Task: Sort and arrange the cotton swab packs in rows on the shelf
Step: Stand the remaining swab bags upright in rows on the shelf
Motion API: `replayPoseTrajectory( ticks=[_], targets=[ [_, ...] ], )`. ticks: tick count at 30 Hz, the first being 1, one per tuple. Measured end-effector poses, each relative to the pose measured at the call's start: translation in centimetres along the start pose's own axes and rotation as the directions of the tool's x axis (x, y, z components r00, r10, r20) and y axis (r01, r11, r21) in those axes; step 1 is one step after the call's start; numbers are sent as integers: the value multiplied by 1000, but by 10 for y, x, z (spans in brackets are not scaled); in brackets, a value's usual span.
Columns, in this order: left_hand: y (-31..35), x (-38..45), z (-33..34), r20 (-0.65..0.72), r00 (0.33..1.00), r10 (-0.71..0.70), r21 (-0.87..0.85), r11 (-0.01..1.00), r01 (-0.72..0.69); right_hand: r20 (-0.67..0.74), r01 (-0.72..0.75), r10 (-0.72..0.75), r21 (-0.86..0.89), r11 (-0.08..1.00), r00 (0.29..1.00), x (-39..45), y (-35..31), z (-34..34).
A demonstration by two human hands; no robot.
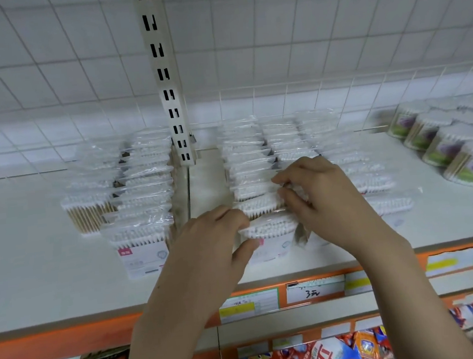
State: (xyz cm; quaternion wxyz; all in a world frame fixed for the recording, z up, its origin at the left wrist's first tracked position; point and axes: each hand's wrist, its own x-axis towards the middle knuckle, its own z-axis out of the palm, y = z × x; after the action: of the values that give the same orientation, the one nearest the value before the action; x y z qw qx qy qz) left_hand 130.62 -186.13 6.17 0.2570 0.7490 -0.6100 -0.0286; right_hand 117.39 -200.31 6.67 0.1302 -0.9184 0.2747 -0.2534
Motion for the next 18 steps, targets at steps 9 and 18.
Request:
replayPoseTrajectory(
  ticks=[9, 18],
  targets=[
    [4, 3, -1, -52, 996, -73, -12, 997, 72, 71, 123, -127, 60, 991, 989, 12, 12, 2],
    [15, -2, 3, -123, 983, -137, -4, 991, 137, -103, 175, -162, 130, 976, 981, 29, 10, -14]
  ],
)
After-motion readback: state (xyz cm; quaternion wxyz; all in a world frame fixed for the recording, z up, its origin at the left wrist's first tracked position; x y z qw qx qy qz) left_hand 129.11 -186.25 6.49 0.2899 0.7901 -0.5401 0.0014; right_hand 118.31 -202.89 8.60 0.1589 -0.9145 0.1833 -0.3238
